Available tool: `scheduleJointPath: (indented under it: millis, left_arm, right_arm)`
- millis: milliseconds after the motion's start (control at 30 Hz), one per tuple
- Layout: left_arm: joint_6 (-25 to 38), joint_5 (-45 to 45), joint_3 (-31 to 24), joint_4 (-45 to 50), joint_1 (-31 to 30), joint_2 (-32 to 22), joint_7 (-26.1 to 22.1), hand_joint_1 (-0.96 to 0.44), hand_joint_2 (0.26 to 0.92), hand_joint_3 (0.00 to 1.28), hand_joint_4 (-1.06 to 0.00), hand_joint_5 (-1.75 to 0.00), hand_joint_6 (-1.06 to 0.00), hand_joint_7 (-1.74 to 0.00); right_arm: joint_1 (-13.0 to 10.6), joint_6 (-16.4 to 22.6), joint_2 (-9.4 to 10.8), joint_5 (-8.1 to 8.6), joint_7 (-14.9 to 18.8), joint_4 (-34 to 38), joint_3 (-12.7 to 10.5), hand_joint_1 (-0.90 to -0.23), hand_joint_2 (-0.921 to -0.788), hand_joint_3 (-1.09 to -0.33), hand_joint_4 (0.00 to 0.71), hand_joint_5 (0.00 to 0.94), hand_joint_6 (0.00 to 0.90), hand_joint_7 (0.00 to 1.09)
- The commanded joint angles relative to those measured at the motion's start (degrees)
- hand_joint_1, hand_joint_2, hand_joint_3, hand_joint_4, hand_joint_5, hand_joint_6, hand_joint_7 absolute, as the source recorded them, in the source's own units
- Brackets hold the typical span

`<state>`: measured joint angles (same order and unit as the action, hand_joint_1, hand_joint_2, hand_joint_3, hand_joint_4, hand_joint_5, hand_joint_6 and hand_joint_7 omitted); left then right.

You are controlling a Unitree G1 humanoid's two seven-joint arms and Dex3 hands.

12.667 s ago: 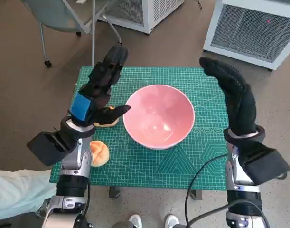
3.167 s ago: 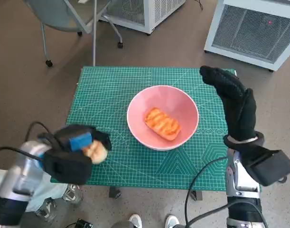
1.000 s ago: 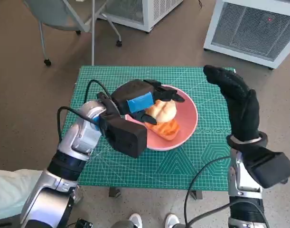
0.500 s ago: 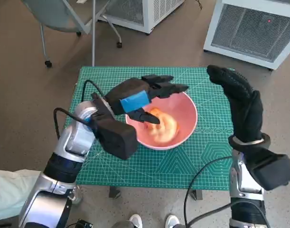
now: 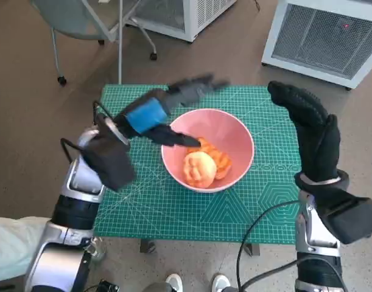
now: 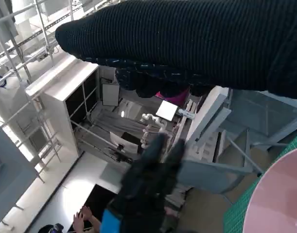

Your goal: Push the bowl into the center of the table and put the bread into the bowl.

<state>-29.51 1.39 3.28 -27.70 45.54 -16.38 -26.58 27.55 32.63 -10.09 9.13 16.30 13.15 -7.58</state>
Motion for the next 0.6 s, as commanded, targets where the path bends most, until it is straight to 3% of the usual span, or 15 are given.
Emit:
scheduleJointPath:
  millis: [33,267,600]
  left_arm:
    - [-3.7,5.5,-3.0,-2.5,-0.8,3.9,0.7,-0.64,0.919,0.11,-0.06,0.0,-0.19,0.0]
    - [-6.5,11.1,-6.1,-5.7,-1.8,8.3,0.5,-0.67,0.921,0.17,-0.05,0.0,-0.16,0.0]
    - [-5.4,11.2,-7.3,-3.9,-4.0,9.9,1.7,-0.69,0.921,0.22,-0.06,-0.01,-0.16,-0.01]
  right_arm:
    - [-0.1,-0.9,-0.5,0.07,-0.3,-0.6,0.0,-0.69,-0.921,-0.777,0.161,0.007,-0.001,0.46]
    - [1.0,-1.2,-0.5,0.52,0.0,-0.9,0.0,-0.687,-0.921,-0.778,0.162,0.007,-0.001,0.47]
    - [2.3,-1.1,-1.0,0.28,0.1,-0.5,0.0,-0.694,-0.921,-0.778,0.162,0.006,0.0,0.49]
